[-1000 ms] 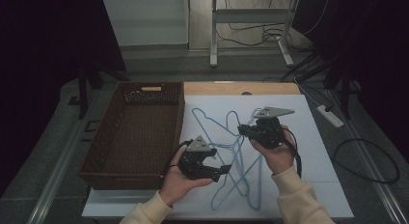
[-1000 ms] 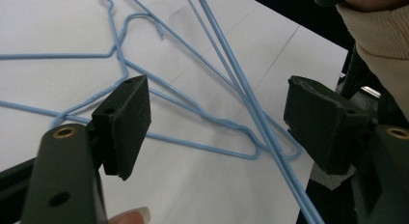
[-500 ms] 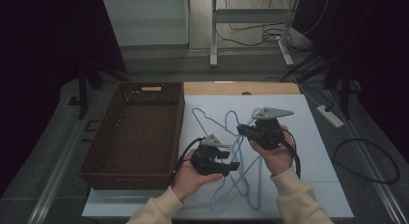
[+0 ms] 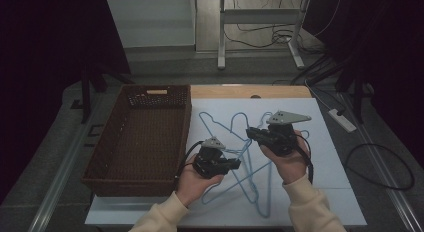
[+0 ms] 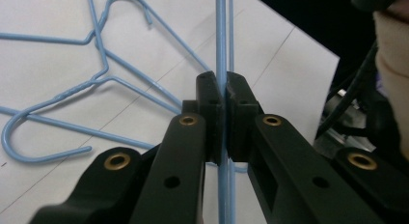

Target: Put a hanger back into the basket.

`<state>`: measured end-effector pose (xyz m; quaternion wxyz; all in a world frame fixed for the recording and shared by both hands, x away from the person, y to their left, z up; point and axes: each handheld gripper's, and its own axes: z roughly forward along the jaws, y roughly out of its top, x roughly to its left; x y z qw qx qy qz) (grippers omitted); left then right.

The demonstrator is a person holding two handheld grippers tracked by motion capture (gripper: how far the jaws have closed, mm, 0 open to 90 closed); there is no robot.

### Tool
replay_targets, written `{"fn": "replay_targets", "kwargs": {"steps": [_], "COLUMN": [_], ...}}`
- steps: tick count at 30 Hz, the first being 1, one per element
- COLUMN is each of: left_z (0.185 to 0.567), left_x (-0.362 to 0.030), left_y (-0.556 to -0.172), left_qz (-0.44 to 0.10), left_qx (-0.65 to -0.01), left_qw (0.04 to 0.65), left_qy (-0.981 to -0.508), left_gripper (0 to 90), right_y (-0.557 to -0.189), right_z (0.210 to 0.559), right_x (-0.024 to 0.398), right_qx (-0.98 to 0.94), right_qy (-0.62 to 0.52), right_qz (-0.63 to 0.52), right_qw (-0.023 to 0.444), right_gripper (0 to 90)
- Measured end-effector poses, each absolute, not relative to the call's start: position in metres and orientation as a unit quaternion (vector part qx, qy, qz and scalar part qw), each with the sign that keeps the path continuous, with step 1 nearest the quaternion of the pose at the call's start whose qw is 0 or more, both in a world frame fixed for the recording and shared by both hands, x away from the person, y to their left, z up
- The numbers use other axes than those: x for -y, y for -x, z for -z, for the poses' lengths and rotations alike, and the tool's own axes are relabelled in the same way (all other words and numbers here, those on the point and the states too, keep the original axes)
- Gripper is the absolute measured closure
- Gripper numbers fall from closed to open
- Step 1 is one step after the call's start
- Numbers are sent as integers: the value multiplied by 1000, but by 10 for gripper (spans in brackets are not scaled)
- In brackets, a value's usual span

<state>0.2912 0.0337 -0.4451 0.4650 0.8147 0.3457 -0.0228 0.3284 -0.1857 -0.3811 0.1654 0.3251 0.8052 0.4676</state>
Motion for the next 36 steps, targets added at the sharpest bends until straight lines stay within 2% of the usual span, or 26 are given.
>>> {"fn": "replay_targets", "kwargs": {"steps": [8,16,19,26,36], "left_z": [437,425,418,404,386], "left_x": [-41,-57,-65,-83,-118], "left_y": [-288,-287,-287,-285,-283], "left_qz": [3,-7,-14,-35,-55], "left_qx": [-348,-356,-357,-355,-345], "left_qw": [473,488,494,502,517], "left_qy": [-810,-797,-793,-788,-781], "left_gripper": [869,869,869,869,869], "right_y": [-325,-317,-314,-309,-298], "right_z": [378,381,386,404,434], "right_x": [193,216,227,249,270], "right_qx": [-796,-777,-769,-765,-770], "right_qy": [-320,-310,-316,-324,-338], "right_qz": [-487,-520,-524,-522,-510], "right_qw": [164,173,186,195,181], "right_gripper": [826,495,415,329,302]}}
